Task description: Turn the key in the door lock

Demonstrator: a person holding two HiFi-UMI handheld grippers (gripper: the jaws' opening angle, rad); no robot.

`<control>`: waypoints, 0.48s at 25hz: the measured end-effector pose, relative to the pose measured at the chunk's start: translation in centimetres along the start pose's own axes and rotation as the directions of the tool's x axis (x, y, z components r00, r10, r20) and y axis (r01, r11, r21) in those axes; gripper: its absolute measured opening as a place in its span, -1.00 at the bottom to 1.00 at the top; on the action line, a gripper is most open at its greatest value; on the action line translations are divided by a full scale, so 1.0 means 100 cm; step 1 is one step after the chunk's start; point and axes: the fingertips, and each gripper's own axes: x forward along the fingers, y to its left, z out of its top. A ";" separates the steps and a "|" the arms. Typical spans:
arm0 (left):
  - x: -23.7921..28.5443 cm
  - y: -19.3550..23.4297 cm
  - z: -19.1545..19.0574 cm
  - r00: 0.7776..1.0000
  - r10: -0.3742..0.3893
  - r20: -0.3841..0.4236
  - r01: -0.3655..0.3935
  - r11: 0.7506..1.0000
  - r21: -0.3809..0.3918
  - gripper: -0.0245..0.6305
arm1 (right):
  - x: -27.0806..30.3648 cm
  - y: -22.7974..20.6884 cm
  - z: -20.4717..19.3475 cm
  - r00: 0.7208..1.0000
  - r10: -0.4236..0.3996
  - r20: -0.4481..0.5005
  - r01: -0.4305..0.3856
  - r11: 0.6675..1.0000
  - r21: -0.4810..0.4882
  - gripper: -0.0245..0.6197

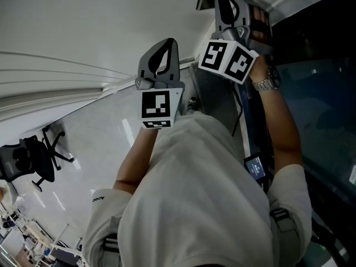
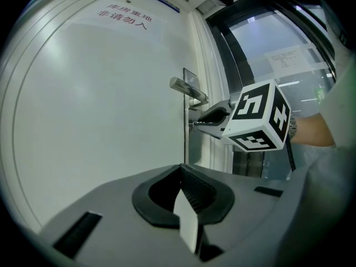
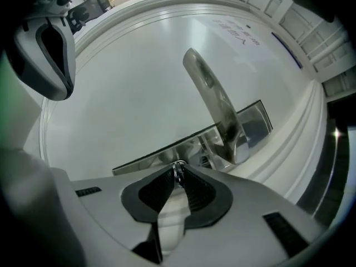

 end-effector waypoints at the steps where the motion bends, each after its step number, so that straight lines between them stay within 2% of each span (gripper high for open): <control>1: 0.000 0.000 0.000 1.000 -0.001 0.000 0.001 1.000 0.000 -0.90 | 0.000 0.000 0.000 1.000 -0.001 0.000 0.001 1.000 0.011 -0.76; 8: 0.002 -0.001 0.001 1.000 0.000 0.000 0.000 1.000 -0.002 -0.90 | 0.001 -0.002 -0.001 1.000 0.000 -0.015 0.002 0.994 0.109 -0.87; 10: 0.003 -0.002 0.000 1.000 0.000 -0.001 0.000 1.000 -0.002 -0.90 | 0.001 -0.003 -0.002 1.000 0.001 -0.024 0.003 0.984 0.177 -0.87; 12: 0.004 -0.003 0.000 1.000 -0.002 -0.001 0.002 1.000 0.001 -0.90 | 0.002 -0.004 -0.002 1.000 0.015 -0.020 -0.009 0.960 0.279 -0.88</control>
